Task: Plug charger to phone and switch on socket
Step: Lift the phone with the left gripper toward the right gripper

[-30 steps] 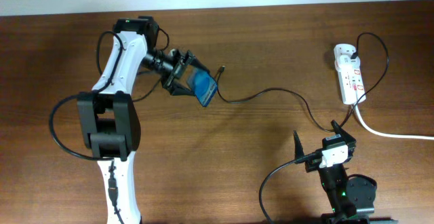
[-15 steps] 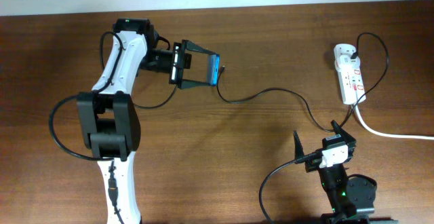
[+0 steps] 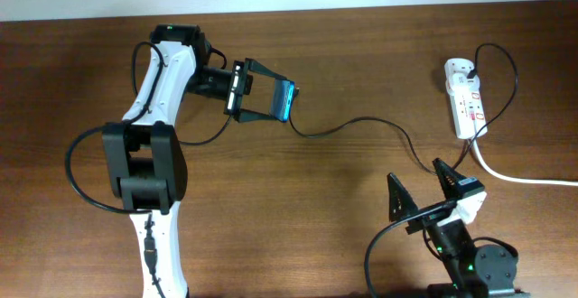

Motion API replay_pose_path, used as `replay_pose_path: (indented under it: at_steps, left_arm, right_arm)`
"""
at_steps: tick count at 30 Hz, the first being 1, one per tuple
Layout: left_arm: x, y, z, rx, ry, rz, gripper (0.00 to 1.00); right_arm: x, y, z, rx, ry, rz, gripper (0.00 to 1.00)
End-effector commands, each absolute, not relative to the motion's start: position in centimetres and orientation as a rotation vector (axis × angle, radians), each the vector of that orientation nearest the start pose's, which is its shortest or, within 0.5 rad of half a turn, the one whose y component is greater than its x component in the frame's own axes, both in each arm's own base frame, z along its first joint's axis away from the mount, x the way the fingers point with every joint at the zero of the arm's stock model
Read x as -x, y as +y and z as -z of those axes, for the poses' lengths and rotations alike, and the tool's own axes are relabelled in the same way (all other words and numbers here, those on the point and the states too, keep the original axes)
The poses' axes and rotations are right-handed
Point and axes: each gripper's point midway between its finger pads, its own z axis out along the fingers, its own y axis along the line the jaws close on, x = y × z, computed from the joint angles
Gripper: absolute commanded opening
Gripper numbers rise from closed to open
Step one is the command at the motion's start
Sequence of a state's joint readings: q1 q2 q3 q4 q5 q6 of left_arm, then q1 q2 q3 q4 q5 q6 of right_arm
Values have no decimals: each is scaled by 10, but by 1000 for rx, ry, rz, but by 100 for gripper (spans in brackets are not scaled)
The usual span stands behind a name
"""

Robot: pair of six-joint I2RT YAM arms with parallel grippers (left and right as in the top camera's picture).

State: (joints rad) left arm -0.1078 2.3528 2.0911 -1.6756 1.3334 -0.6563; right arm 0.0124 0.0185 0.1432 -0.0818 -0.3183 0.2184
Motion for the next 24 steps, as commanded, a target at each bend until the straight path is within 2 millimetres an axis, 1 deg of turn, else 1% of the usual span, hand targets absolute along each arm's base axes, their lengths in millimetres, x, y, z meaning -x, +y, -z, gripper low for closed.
replay_pose_path:
  at_steps: [1, 3, 4, 6, 8, 9, 11, 12, 13, 15, 16, 17, 18, 19, 20, 21, 22, 24]
  left_arm:
    - [-401, -209, -193, -822, -1842, -1332, 0]
    - [-399, -206, -185, -823, -1892, -1288, 0]
    - [-399, -203, -172, -814, -1974, -1240, 0]
    - [-405, -200, -162, -789, -2062, -1232, 0]
    - [-410, -192, -144, -776, -2195, -1162, 0]
    - [-409, -183, -130, -792, -2271, -1069, 0]
    - [-407, -167, -111, -899, -2333, -876, 0]
    - [-407, -163, -107, -930, -2344, -827, 0]
    - [-406, -156, -101, -988, -2351, -755, 0]
    - [-406, -149, -95, -1059, -2352, -677, 0]
    - [-406, -147, -94, -1092, -2345, -650, 0]
    - [-406, -147, -94, -1121, -2327, -640, 0]
    - [-406, -147, -94, -1143, -2311, -634, 0]
    - [-405, -149, -95, -1144, -2298, -642, 0]
    - [-405, -149, -95, -1151, -2293, -640, 0]
    - [-405, -149, -95, -1161, -2287, -635, 0]
    - [-405, -148, -93, -1160, -2301, -619, 0]
    - [-403, -144, -86, -1160, -2359, -540, 0]
  right_arm:
    - [-222, 63, -248, 114, 1512, -482, 98]
    - [-225, 68, -260, 134, 1538, -508, 98]
    - [-231, 74, -261, 148, 1594, -542, 98]
    - [-245, 80, -260, 148, 1712, -594, 98]
    - [-259, 92, -263, 172, 1827, -684, 98]
    - [-267, 100, -263, 183, 1905, -752, 98]
    - [-276, 113, -258, 196, 2029, -880, 98]
    - [-280, 116, -257, 209, 2045, -909, 98]
    - [-284, 117, -252, 204, 2065, -921, 98]
    - [-279, 126, -251, 239, 2070, -1000, 98]
    - [-269, 133, -249, 262, 2090, -1081, 98]
    - [-266, 134, -246, 255, 2109, -1100, 98]
    - [-266, 134, -244, 252, 2115, -1102, 99]
    - [-268, 134, -241, 234, 2130, -1112, 99]
    - [-272, 134, -234, 176, 2166, -1142, 100]
    - [-279, 134, -225, 72, 2218, -1195, 88]
    - [-288, 134, -211, -61, 2278, -1256, 84]
    - [-311, 134, -195, -215, 2307, -1321, 75]
